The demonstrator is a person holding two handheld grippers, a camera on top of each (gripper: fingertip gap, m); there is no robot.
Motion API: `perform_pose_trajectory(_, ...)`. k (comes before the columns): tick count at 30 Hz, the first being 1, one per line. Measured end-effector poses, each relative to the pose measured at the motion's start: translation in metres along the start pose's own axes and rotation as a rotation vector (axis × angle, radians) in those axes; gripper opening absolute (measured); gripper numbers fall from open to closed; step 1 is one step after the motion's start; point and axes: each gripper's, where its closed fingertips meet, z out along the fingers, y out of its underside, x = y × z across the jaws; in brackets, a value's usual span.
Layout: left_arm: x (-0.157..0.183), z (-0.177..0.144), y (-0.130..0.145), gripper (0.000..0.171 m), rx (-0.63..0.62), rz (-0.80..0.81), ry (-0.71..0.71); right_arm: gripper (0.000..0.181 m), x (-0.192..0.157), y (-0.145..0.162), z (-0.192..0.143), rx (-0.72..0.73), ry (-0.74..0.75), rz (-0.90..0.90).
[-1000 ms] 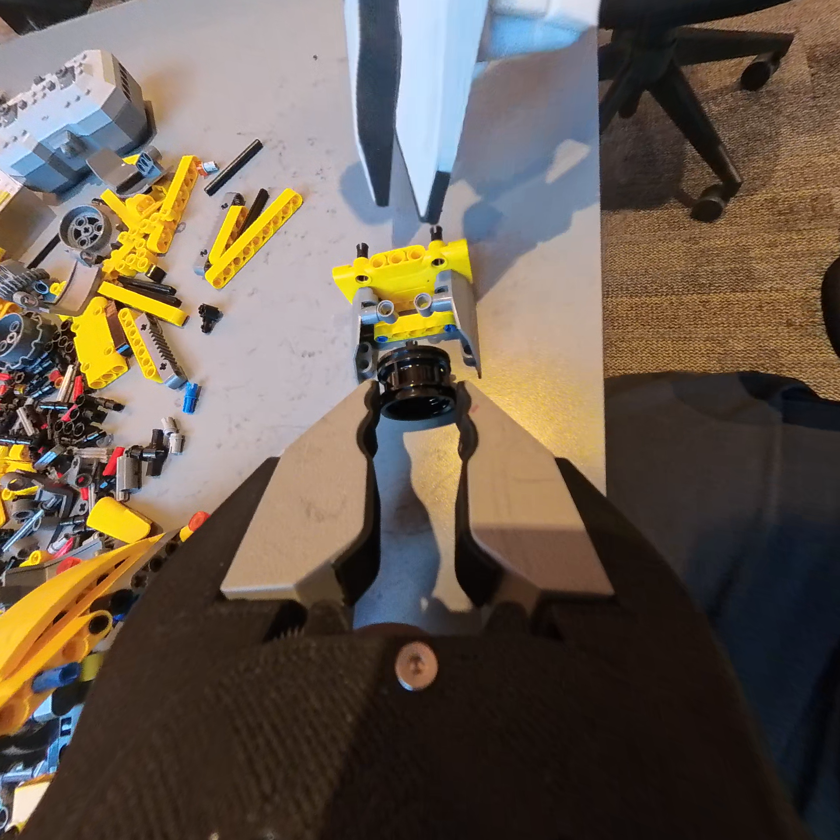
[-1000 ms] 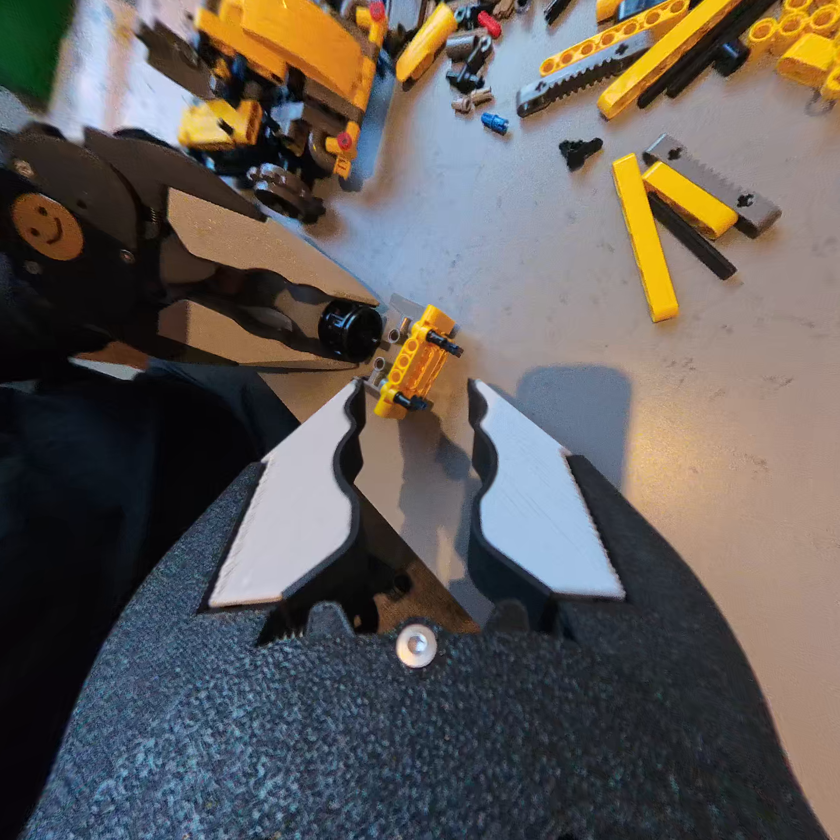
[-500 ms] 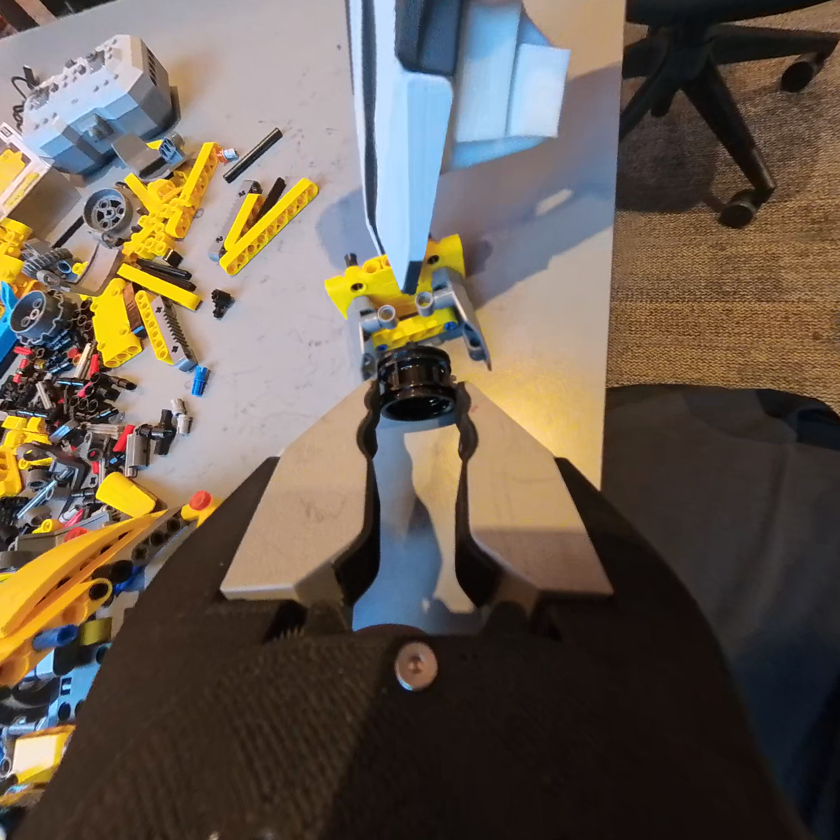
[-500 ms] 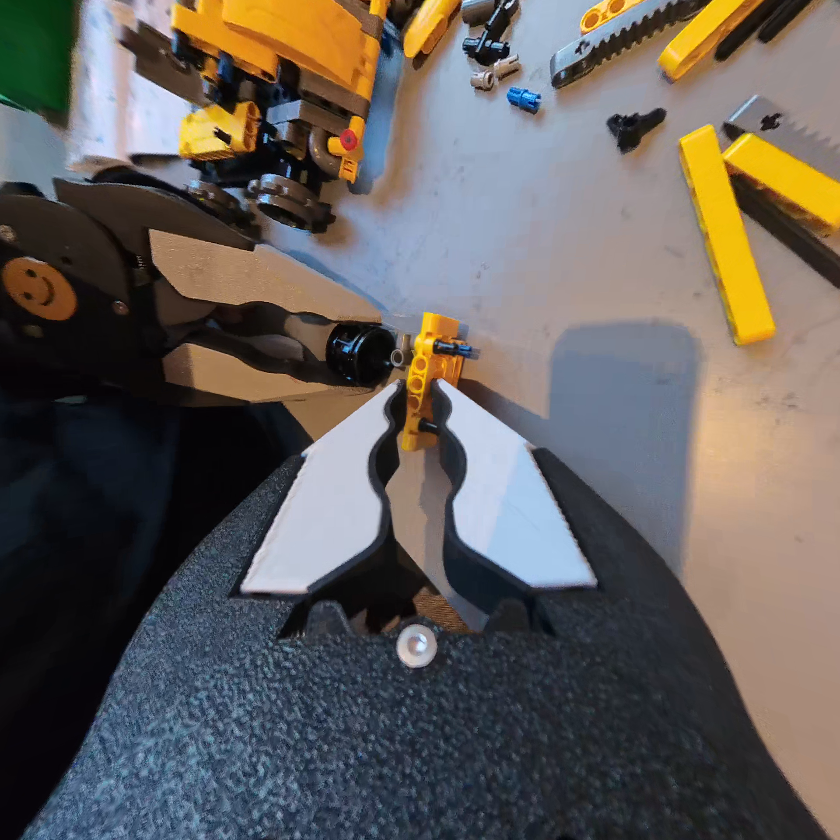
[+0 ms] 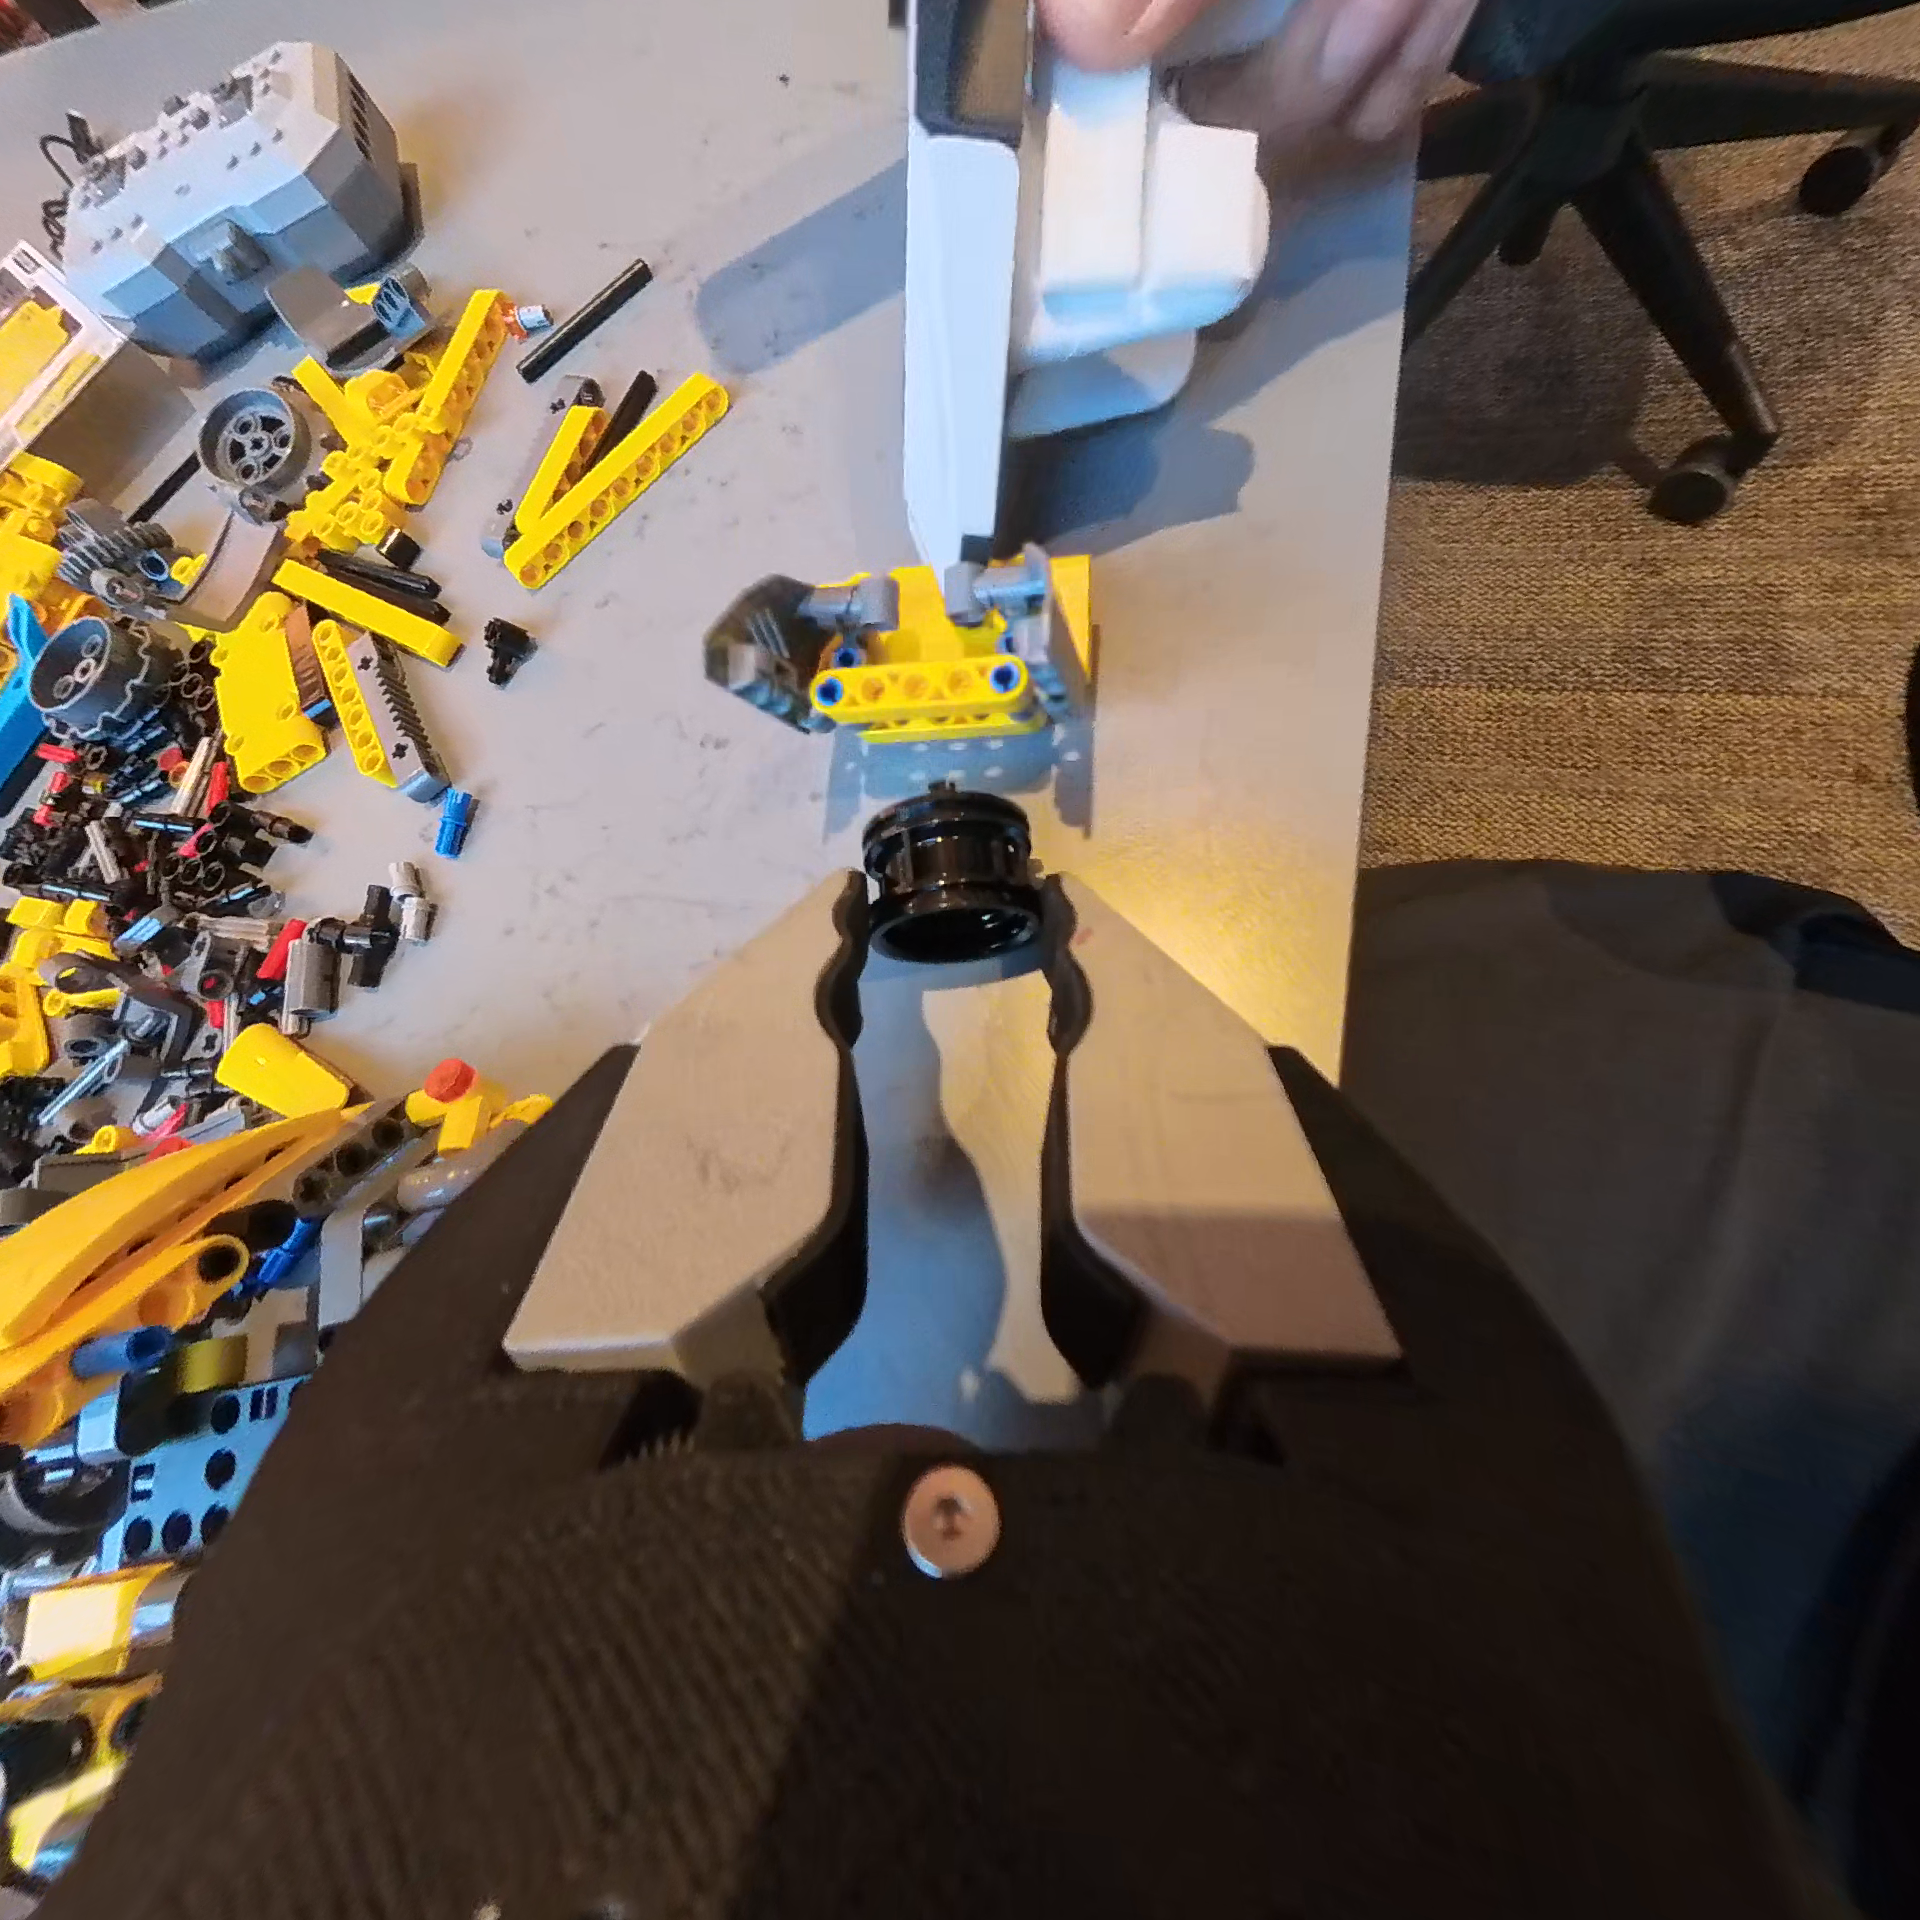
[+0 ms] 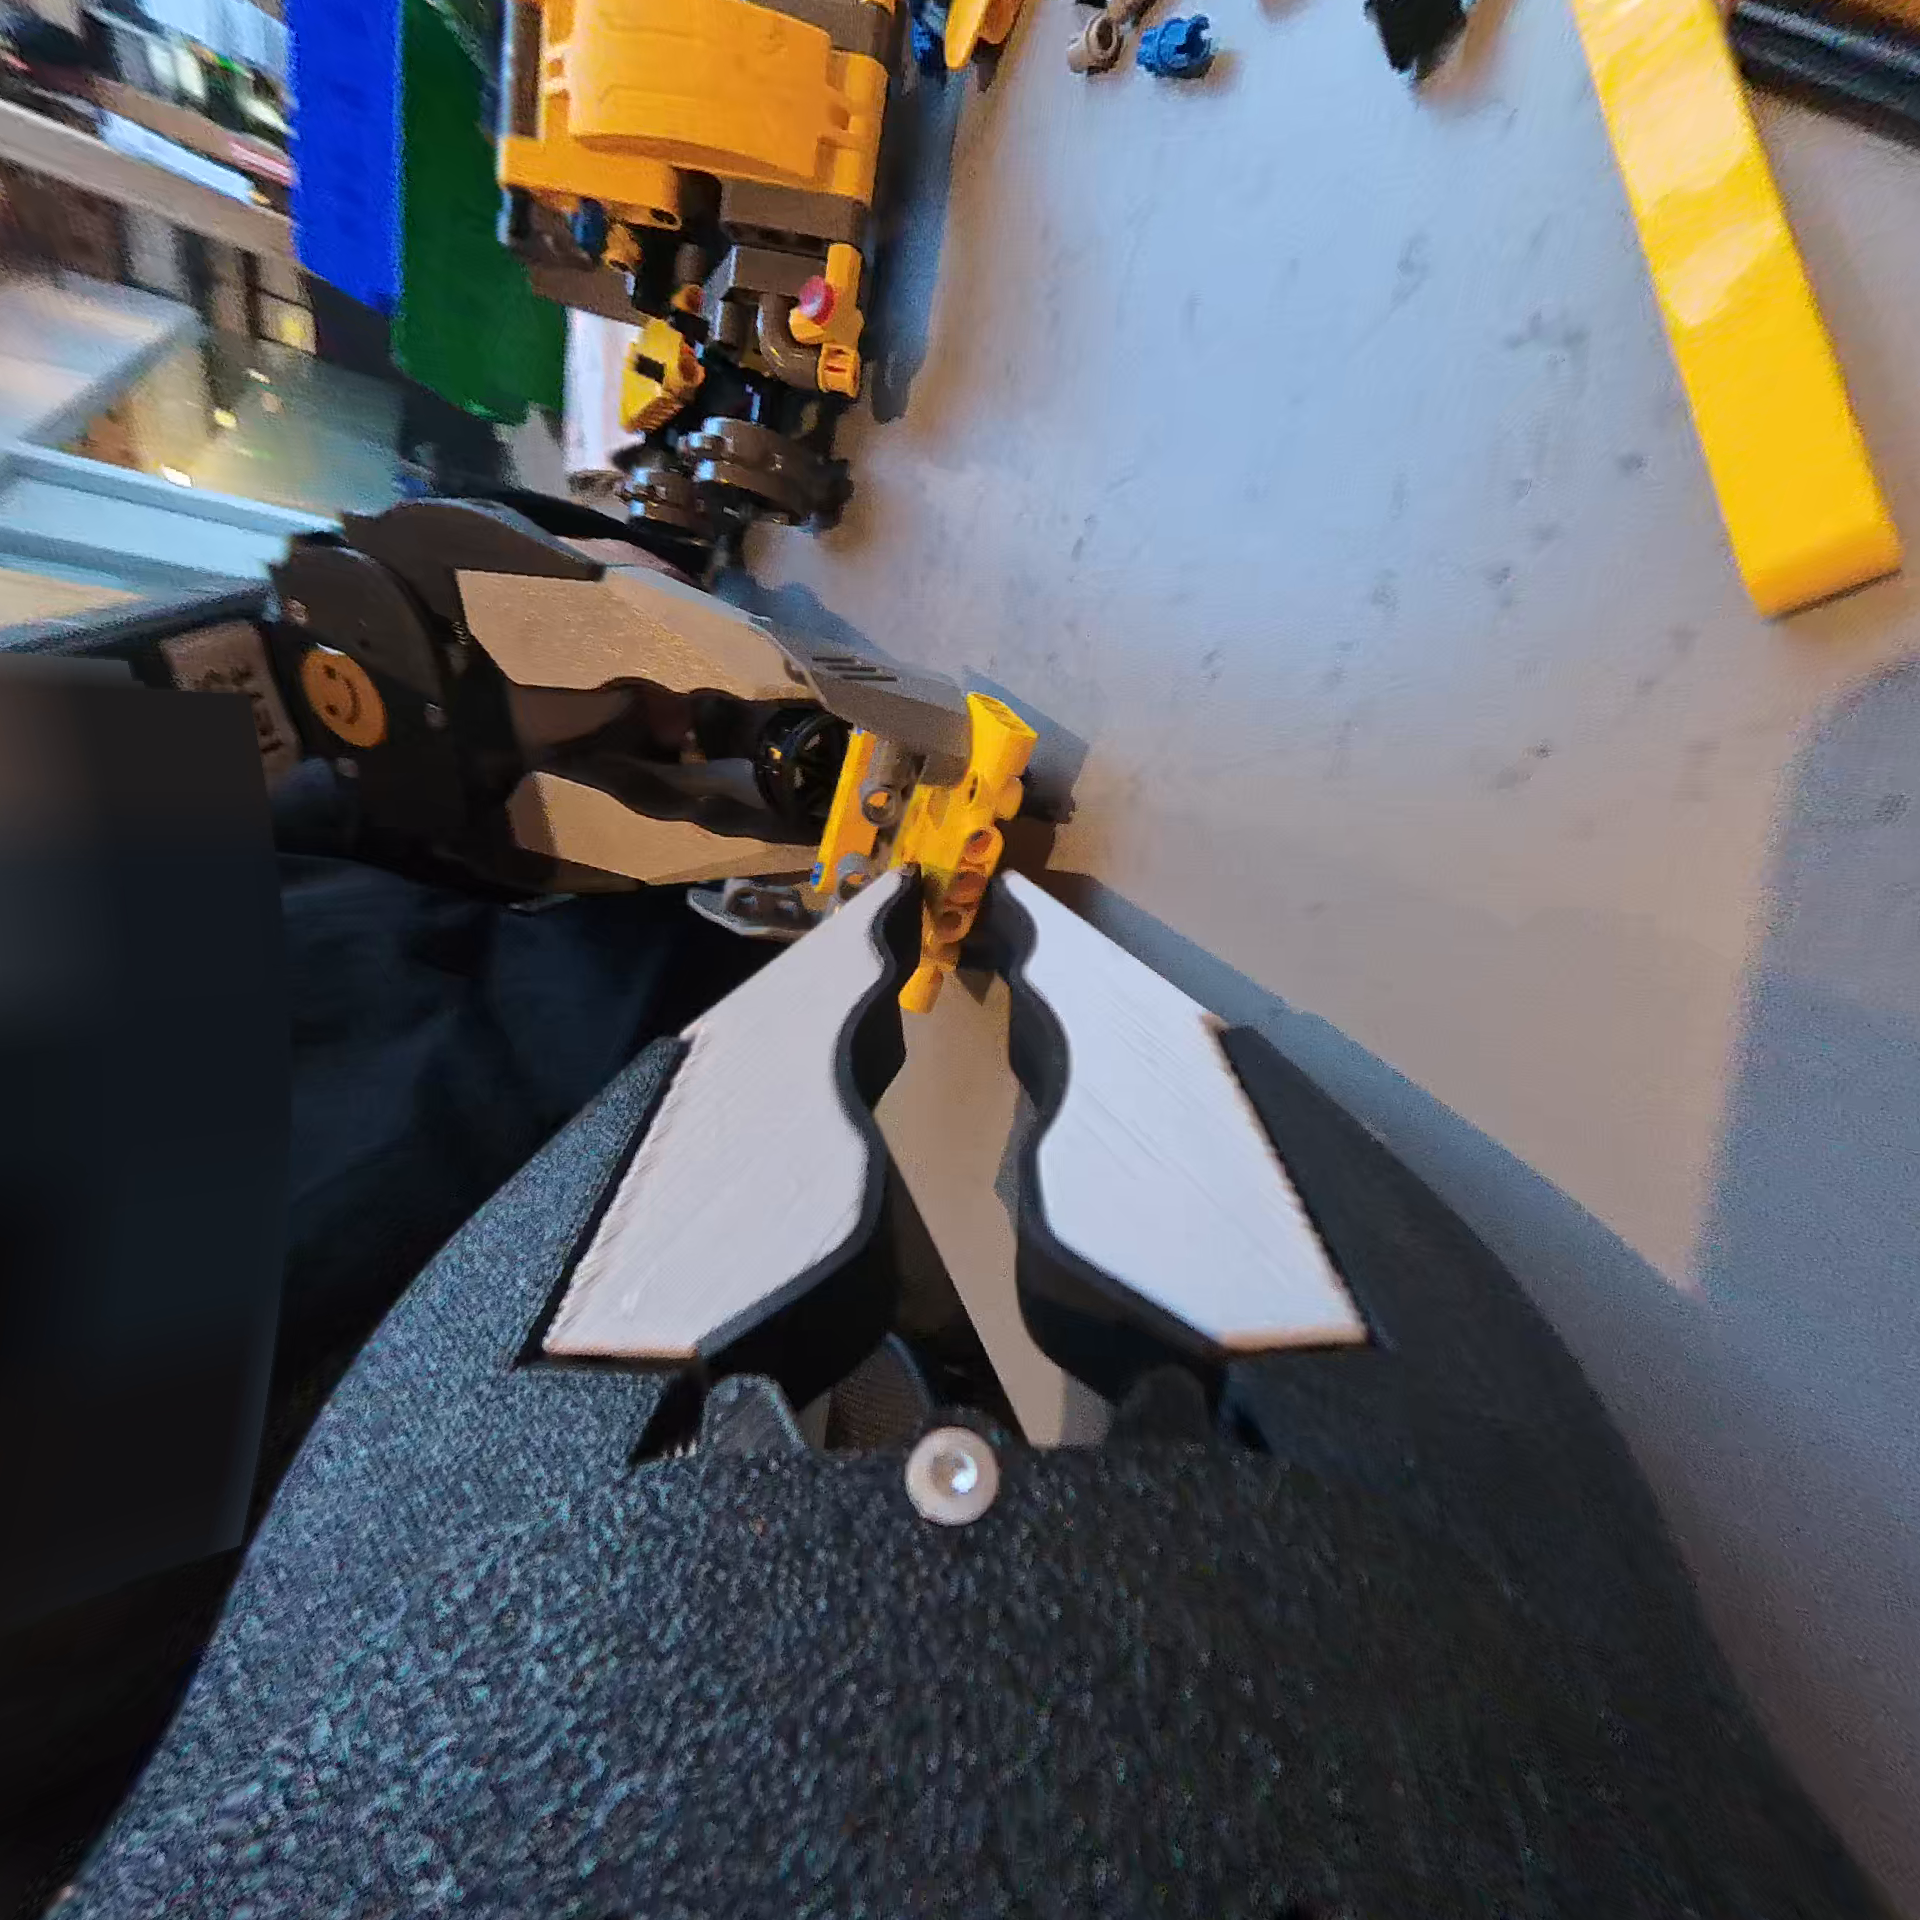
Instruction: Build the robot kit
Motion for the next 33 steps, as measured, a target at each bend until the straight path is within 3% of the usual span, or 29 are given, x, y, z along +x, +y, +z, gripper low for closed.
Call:
perform_pose_trajectory(1, 0.000, 0.000, 0.000, 0.031, 0.000, 0.000, -0.001, 0.012, 0.001, 0.000, -0.001, -0.003, 0.029, -0.021)
perform_pose_trajectory(8, -0.001, -0.001, 0.001, 0.031, -0.004, -0.007, -0.006, 0.027, 0.009, 0.002, -0.012, -0.035, 0.221, -0.113)
perform_pose_trajectory(16, -0.001, -0.001, 0.001, 0.031, -0.011, -0.029, -0.001, 0.023, 0.011, 0.007, -0.017, -0.066, 0.211, -0.077)
perform_pose_trajectory(23, 0.000, -0.001, 0.001, 0.031, -0.011, -0.032, 0.005, 0.030, 0.018, 0.004, -0.038, -0.079, 0.439, -0.194)
perform_pose_trajectory(33, 0.011, 0.000, -0.003, 0.031, -0.009, -0.073, 0.033, 0.042, 0.011, -0.008, -0.059, 0.078, 0.383, -0.237)
